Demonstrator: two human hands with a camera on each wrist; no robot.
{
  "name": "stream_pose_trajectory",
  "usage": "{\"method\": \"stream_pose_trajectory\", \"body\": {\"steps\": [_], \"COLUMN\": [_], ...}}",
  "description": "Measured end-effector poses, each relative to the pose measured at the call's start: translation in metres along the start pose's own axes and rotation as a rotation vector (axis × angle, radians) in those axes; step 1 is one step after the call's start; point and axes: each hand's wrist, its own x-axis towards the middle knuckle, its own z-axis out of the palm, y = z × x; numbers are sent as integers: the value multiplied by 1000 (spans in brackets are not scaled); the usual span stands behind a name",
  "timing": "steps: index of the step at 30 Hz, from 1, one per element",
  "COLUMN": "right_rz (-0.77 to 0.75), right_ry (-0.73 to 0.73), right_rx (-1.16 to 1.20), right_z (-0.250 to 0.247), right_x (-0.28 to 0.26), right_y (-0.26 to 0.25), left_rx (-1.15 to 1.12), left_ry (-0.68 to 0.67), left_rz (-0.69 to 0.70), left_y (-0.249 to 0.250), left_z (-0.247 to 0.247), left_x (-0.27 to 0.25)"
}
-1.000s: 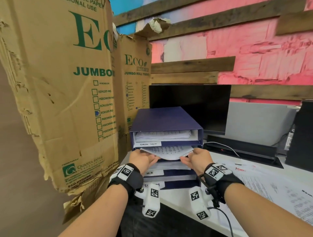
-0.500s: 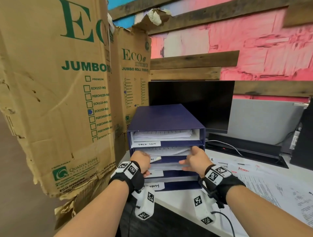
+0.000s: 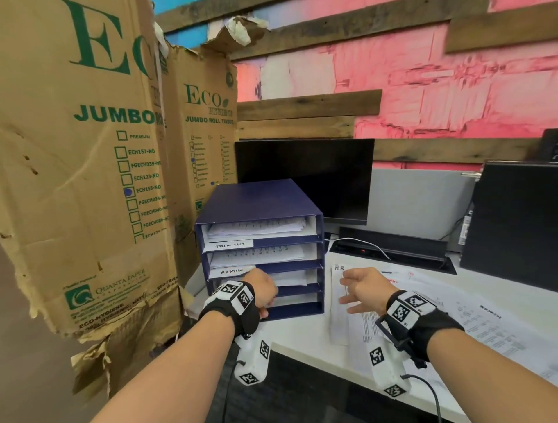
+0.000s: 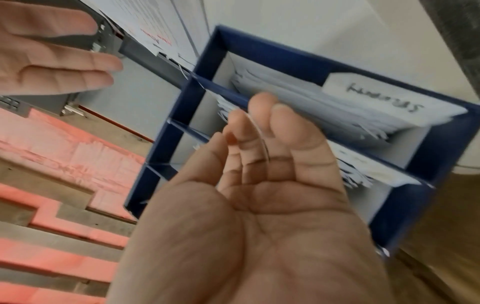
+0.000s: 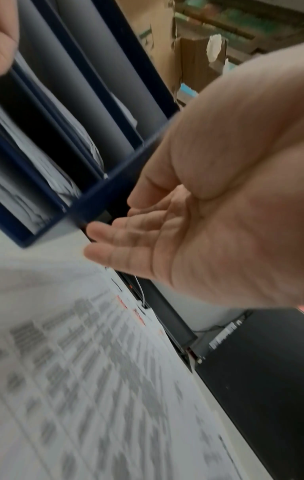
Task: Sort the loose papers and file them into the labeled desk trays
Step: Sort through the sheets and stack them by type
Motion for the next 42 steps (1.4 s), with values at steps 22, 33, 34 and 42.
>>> {"method": "stream_pose_trajectory", "body": {"steps": [22, 33, 34, 42], "right_rz": [184, 317, 325, 324], "right_ry": [-161, 109, 136, 173], "right_rx": [-785, -499, -481, -305], "right_z": [-143, -174, -176, -195], "right_x": [5, 25, 27, 29], "right_y": [103, 128, 130, 157], "left_rx": [5, -289, -289, -301], "left_ry": [-139, -150, -144, -316], "left_rz": [101, 180, 179, 103], "left_y": [68, 65, 66, 73], "left_z": [179, 193, 194, 195], "left_x": [84, 97, 99, 106]}}
